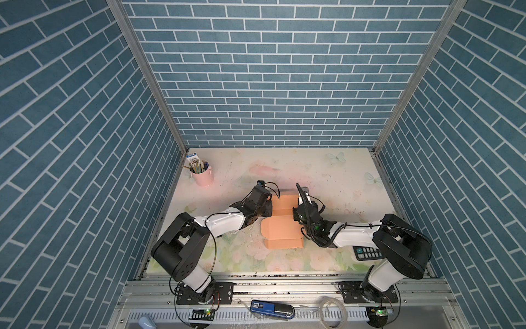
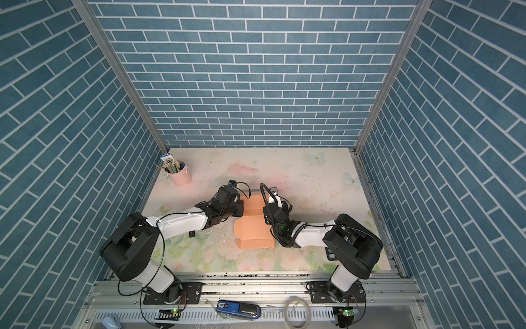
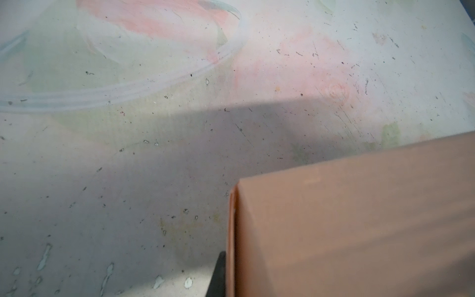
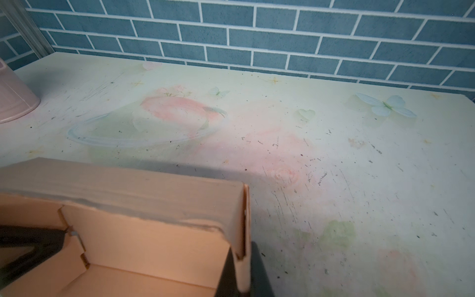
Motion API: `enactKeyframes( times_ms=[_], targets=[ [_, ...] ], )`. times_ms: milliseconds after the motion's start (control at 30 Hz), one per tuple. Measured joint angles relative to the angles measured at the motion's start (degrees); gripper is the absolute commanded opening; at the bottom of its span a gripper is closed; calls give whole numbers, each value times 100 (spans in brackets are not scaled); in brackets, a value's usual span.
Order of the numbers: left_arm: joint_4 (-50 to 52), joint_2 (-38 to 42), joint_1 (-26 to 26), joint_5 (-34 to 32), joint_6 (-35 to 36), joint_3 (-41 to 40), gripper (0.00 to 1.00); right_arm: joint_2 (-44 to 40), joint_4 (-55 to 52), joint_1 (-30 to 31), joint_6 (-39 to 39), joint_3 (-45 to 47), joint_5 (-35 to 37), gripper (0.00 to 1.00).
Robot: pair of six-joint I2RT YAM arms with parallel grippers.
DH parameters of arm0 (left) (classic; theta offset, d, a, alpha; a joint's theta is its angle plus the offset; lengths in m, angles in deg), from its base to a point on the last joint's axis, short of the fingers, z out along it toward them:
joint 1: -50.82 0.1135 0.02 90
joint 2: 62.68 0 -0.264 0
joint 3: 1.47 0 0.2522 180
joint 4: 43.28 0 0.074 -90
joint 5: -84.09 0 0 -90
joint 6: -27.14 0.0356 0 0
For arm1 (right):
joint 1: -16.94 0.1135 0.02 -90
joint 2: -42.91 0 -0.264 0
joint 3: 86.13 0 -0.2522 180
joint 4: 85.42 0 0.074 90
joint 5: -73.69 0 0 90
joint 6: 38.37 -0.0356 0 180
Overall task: Assemble paper box
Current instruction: Press the bottom flaps of the flat cardboard box at the center of the table.
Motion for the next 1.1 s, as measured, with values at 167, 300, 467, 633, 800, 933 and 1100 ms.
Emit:
enactKeyframes(
  times_ms=[167, 300, 467, 633, 800, 933, 1100],
  targets=[
    [426, -2, -146, -424, -28, 282, 5, -22, -74, 74, -120, -46, 195, 0],
    [782, -46, -254, -769, -90, 531, 4, -22, -153, 125, -219, -125, 323, 0],
    [984, -87, -308, -1027, -214, 625, 4, -22, -190, 190, -269, -146, 435, 0],
    [1178, -122, -343, -1211, -280, 688, 4, -22, -236, 267, -341, -146, 468, 0],
    [1325, -247, -356, -1362, -350, 874, 6, -22, -262, 273, -374, -221, 509, 0],
    [1381, -382, -369, -1495, -428, 1012, 11, -20, -269, 284, -376, -240, 562, 0],
    [1379, -527, -393, -1600, -522, 1029, 16, -4, -295, 310, -376, -240, 588, 0]
  ],
)
